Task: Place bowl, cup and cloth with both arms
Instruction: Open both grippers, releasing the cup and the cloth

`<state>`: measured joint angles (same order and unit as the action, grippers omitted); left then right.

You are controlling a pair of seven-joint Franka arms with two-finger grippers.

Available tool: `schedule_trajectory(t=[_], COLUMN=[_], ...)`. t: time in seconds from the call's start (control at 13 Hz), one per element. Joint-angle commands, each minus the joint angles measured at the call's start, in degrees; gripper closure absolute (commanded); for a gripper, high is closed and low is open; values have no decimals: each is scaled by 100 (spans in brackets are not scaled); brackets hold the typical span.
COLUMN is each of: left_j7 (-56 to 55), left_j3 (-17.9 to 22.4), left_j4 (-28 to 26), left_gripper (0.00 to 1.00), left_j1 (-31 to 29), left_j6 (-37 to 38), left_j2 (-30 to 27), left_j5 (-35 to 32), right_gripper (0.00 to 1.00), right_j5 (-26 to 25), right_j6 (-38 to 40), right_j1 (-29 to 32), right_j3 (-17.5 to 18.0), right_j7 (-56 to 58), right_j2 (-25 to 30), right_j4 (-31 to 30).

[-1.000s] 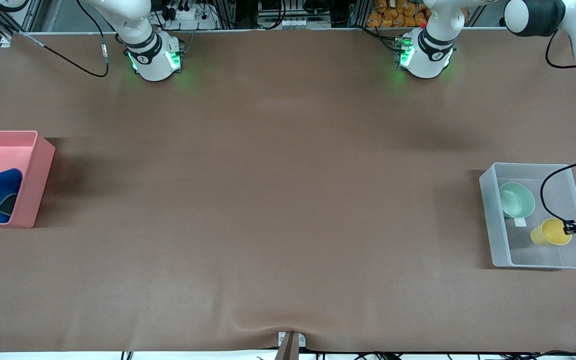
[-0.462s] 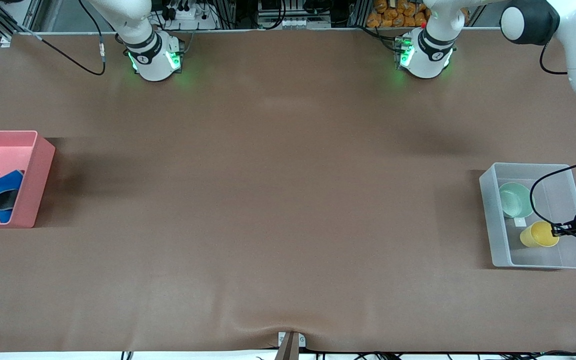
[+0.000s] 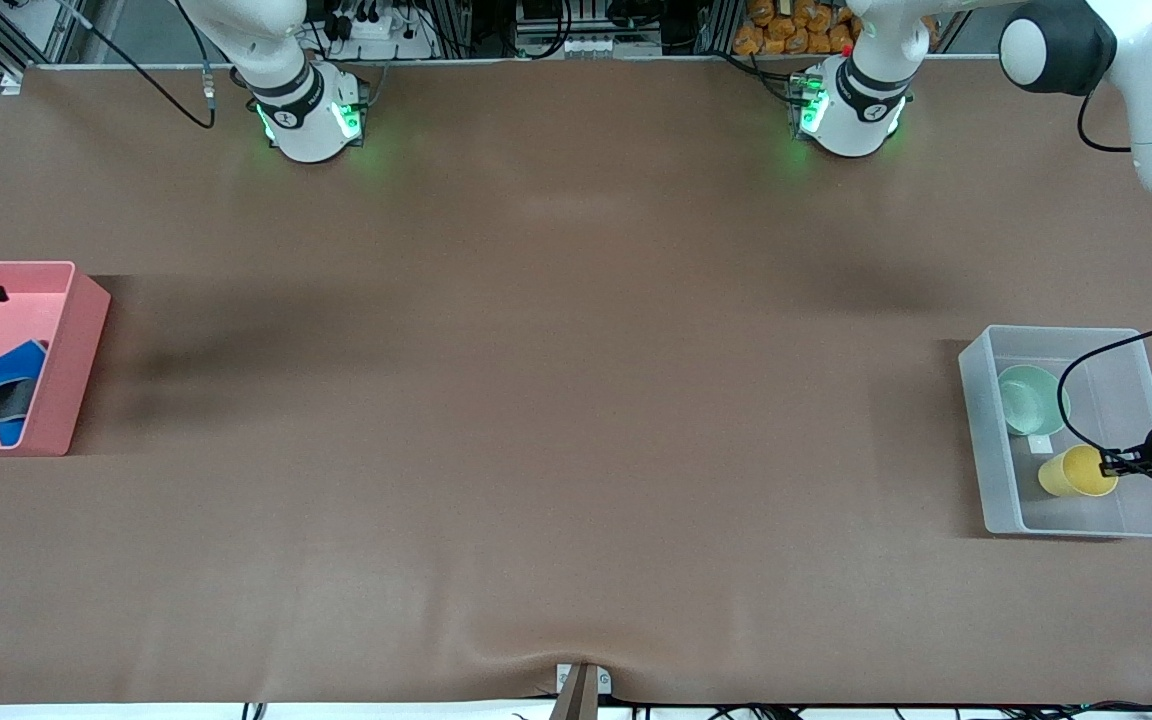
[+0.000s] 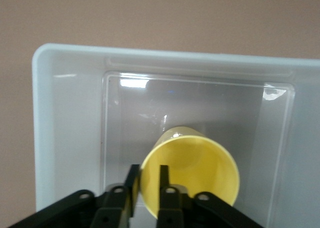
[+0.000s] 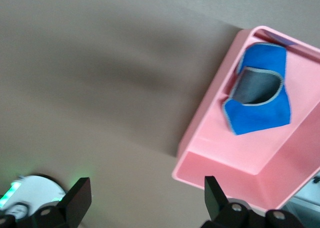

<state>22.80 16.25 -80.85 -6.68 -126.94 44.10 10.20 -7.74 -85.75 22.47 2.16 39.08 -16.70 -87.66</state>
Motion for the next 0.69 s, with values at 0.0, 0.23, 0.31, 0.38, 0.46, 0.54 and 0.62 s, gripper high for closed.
schedule_trajectory(t=[0.0, 0.23, 0.31, 0.38, 0.46, 0.54, 0.62], left_j7=[110, 102, 102, 102, 102, 93, 76], left_j3=[80, 98, 89, 80, 72, 72, 72], left_j4=[157, 166, 157, 157, 148, 131, 105], left_gripper=[56, 38, 30, 26, 23, 6, 0], left_j1=[61, 61, 61, 70, 96, 183, 228], left_j6=[98, 484, 651, 818, 994, 1143, 1397], left_j2=[37, -173, -331, -480, -612, -753, -928], left_j5=[9, -184, -245, -281, -377, -465, -535], right_gripper=[0, 0, 0, 0, 0, 0, 0], right_j5=[150, 168, 185, 351, 657, 808, 844], right_j6=[286, 454, 454, 454, 463, 489, 524], right_j1=[-583, -1191, -1253, -1280, -1280, -1289, -1359], right_j3=[-41, -41, -41, -41, -41, -41, -32], right_j7=[-1048, -2060, -2184, -2316, -2535, -2746, -2948], right_j2=[560, 983, 1132, 1255, 1387, 1501, 1616], right_j4=[-199, -199, -199, -199, -199, -199, -190])
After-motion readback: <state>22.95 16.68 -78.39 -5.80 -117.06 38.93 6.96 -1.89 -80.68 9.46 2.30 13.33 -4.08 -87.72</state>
